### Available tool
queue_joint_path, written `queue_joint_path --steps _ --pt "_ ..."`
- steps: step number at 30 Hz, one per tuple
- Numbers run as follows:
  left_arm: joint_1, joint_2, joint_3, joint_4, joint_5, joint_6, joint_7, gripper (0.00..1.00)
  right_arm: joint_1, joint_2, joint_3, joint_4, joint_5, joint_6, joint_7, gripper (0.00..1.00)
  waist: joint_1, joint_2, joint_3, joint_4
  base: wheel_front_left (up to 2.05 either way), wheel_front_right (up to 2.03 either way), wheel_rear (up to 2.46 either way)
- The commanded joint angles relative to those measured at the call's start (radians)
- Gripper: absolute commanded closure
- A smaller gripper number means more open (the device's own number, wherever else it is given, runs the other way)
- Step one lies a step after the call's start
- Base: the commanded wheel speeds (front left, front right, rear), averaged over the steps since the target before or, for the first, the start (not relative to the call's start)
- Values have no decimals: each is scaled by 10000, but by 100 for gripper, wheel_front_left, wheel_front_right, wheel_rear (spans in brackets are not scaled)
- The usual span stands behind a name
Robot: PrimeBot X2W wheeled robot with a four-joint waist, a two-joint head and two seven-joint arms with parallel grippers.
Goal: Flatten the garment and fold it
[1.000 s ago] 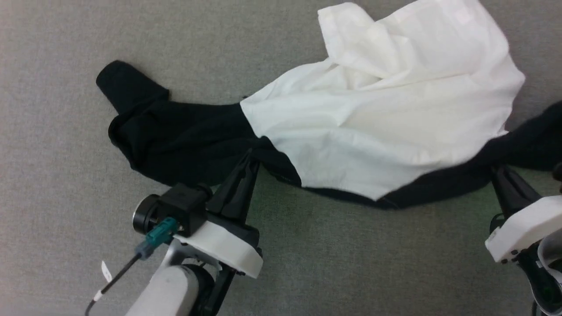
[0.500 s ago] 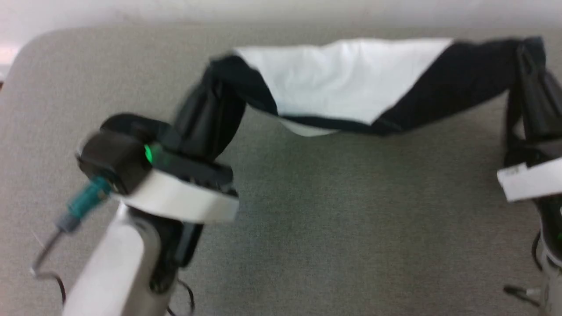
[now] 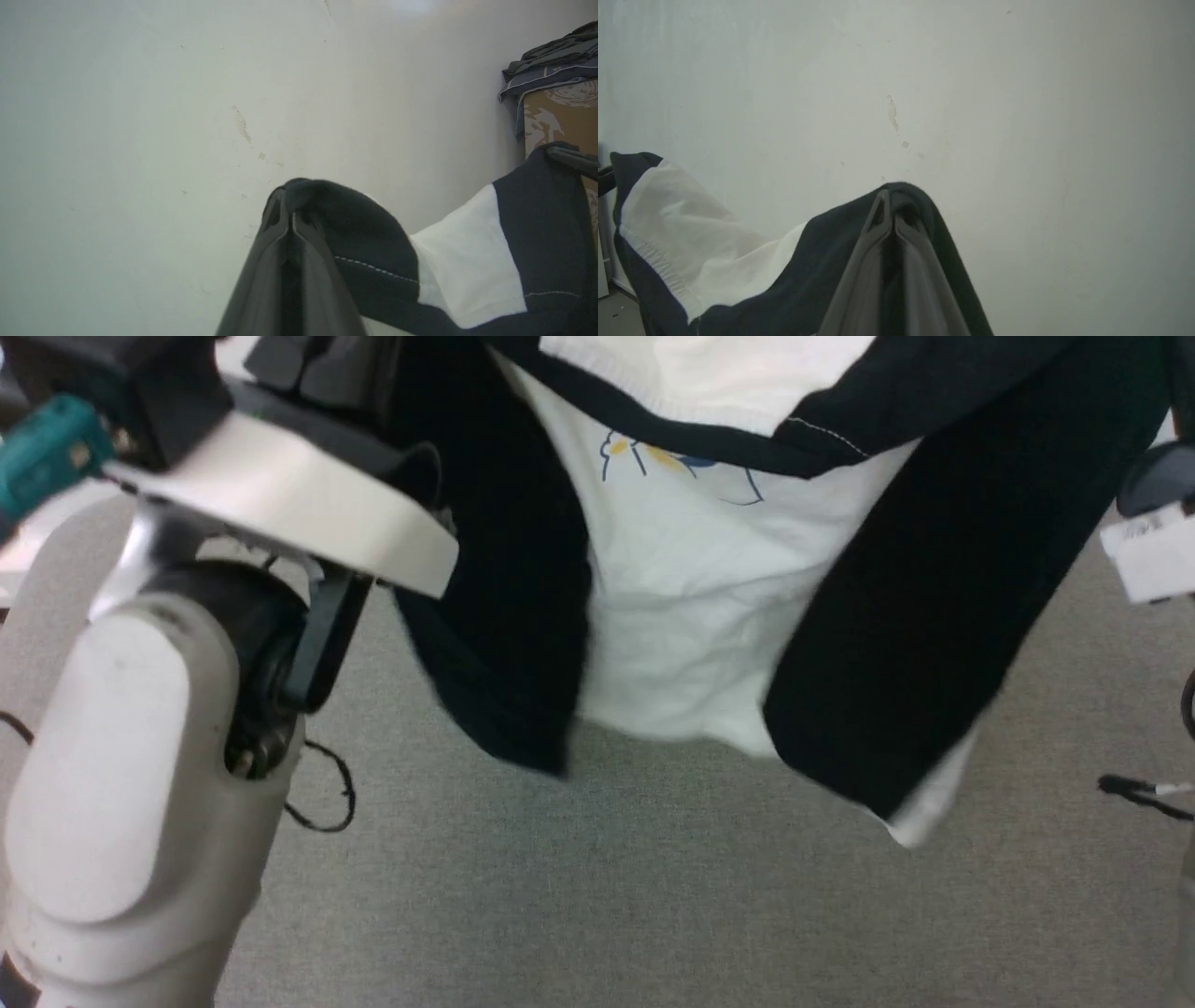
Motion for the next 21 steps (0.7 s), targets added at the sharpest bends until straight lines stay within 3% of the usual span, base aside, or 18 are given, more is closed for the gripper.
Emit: queue_joint_path --steps 1,10,16,21 --pt "-289 24 12 121 -88 -85 258 100 -300 19 5 120 217 -9 252 100 2 -1 -140 -68 0 0 0" --pt "-1024 -272 -145 930 -622 -92 1217 100 -1146 103 -111 635 638 -9 1539 100 2 -1 491 -102 0 0 0" --pt "-2418 -277 -298 2103 -514 -233 1869 100 -2539 -150 -18 1450 519 -9 2145 100 2 -1 2065 -173 0 0 0" --pt "-4429 -275 -343 3263 67 -326 1859 100 -4696 -695 437 2647 24 -9 1805 100 2 -1 3599 -254 0 0 0"
